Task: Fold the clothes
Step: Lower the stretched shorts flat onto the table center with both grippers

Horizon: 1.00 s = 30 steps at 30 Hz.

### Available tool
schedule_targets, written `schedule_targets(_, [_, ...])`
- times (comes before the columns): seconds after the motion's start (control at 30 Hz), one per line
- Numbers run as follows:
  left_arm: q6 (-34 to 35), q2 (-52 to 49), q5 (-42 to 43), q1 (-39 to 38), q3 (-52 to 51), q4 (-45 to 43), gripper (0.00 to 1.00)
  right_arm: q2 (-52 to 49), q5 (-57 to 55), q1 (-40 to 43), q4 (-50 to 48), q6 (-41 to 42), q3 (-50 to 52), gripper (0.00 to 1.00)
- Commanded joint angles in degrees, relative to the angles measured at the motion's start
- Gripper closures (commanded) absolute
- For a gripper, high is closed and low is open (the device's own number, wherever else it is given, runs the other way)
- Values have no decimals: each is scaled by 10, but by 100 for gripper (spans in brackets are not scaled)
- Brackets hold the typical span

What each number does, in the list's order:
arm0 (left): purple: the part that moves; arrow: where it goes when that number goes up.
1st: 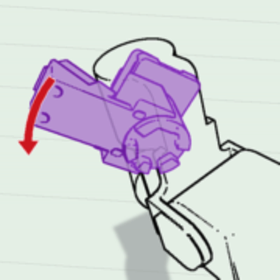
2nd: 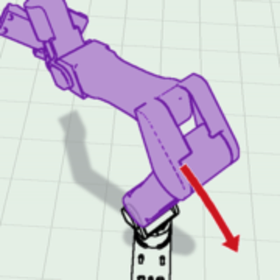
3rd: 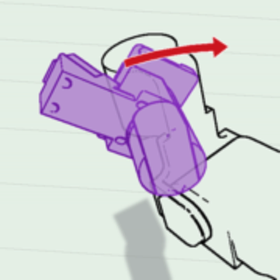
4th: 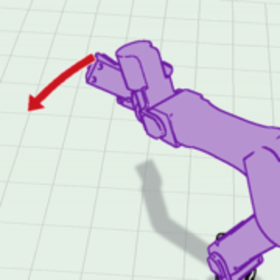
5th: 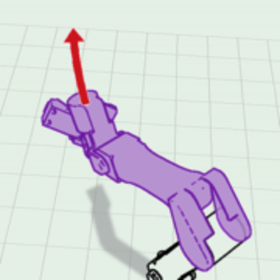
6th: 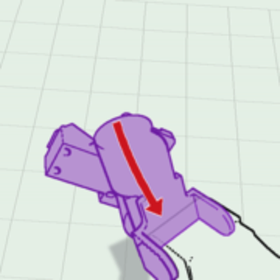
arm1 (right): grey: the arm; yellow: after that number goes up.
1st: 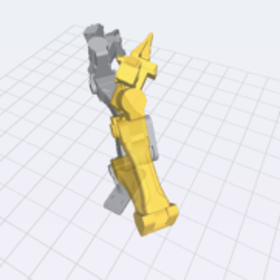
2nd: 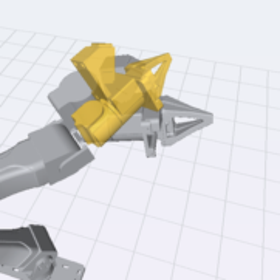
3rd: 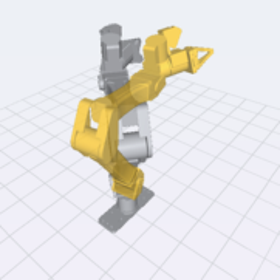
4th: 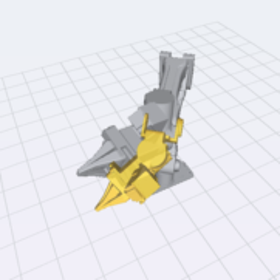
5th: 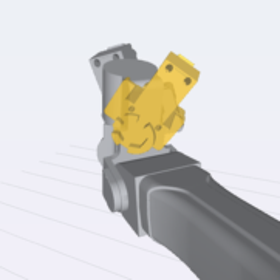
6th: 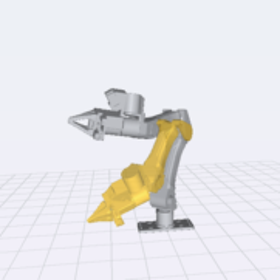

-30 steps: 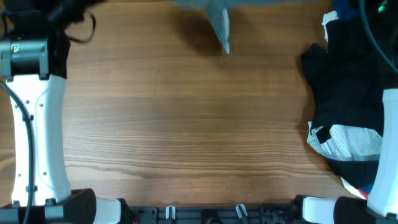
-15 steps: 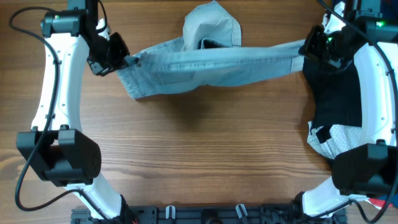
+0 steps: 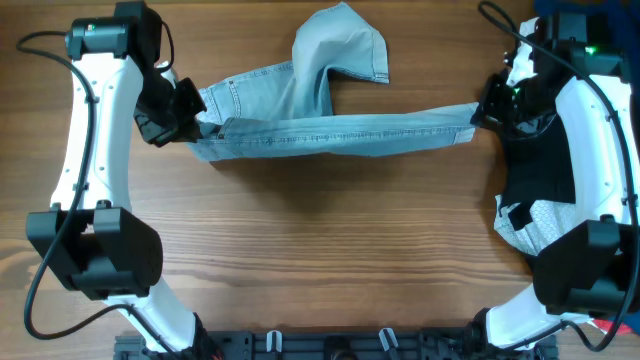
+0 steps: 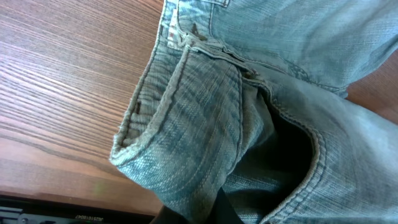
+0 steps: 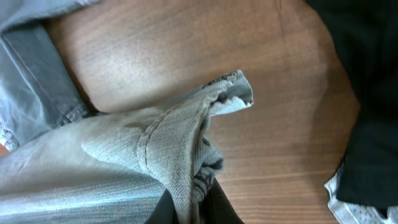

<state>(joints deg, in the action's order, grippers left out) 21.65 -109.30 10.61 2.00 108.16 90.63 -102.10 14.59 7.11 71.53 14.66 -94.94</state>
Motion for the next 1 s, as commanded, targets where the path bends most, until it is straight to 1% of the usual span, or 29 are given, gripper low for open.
schedule_targets(0.0, [-20, 2, -87, 32, -4, 24, 96, 4, -103, 32, -10, -12, -3, 96])
schedule_targets(0.17, [-19, 2, -87, 27, -19, 57, 96, 4, -107, 31, 11, -17, 1, 96])
schedule_targets(0.33, [-19, 2, -82, 8, -68, 47, 96, 4, -106, 31, 29, -26, 43, 96])
schedule_targets(0.47, [-17, 3, -76, -8, -122, 20, 96, 6, -104, 31, 17, -26, 92, 96])
schedule_targets(0.57, [-17, 18, -58, -15, -173, -17, 96, 19, -95, 31, -3, -29, 126, 96])
schedule_targets(0.8, [3, 90, -51, -15, -298, -86, 96, 98, -85, 31, -75, -26, 235, 95])
schedule_targets(0.97, [30, 146, -54, -15, -377, -113, 96, 143, -85, 31, -69, -17, 307, 96])
